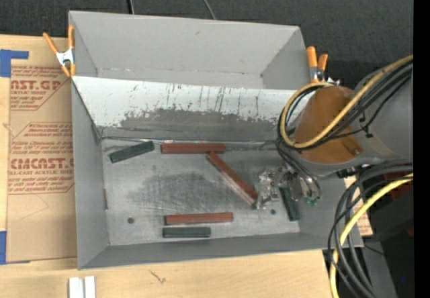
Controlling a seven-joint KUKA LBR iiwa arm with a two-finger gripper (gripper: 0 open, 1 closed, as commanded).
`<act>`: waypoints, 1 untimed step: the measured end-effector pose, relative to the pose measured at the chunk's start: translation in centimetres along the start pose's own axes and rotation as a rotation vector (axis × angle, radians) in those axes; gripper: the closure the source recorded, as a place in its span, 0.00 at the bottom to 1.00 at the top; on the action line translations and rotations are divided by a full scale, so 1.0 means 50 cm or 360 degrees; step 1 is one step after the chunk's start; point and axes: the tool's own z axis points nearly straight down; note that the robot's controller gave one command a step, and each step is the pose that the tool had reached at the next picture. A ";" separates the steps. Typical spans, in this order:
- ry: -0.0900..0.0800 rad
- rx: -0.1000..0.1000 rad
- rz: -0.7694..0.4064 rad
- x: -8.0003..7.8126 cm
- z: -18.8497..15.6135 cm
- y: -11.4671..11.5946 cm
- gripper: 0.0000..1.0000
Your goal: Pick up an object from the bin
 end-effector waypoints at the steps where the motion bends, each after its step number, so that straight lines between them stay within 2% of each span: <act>1: -0.0008 0.0001 0.0000 -0.001 0.002 0.000 0.00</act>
Offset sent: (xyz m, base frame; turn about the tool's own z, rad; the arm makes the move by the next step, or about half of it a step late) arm 0.0000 0.0000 0.0000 0.0000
